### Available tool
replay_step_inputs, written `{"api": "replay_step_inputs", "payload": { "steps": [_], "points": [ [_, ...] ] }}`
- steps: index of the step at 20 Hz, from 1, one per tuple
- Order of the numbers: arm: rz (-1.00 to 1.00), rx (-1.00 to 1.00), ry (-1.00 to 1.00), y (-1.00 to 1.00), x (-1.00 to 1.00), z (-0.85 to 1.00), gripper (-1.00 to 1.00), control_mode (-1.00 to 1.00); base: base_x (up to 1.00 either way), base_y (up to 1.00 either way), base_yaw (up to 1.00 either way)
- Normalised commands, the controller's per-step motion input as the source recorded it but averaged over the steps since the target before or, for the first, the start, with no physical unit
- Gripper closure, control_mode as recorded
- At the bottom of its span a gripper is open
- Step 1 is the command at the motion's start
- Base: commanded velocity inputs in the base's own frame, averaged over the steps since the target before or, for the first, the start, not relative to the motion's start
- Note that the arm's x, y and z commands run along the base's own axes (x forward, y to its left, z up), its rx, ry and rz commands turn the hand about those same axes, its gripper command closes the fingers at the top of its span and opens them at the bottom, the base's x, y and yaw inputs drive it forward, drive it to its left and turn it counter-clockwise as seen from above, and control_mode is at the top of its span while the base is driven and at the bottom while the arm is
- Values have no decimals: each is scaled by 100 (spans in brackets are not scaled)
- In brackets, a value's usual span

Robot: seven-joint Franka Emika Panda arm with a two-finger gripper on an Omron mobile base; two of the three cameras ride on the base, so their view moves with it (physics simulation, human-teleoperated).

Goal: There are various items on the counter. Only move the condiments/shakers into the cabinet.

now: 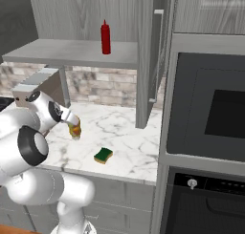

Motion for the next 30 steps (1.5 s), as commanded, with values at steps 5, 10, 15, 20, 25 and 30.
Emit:
{"api": "replay_step_inputs", "payload": {
  "steps": [5,10,15,20,25,30],
  "points": [
    [0,-1,0,0,9,0,-100,-100,0,0,0],
    [0,-2,0,0,6,-1,-100,-100,0,0,0],
    [0,-3,0,0,8,-4,-100,-100,0,0,0],
    [0,-3,0,0,6,-5,-100,-100,0,0,0],
    [0,-2,0,0,3,-2,100,-100,0,0,0],
    [0,0,0,0,-2,0,100,-100,0,0,0]
  ]
}}
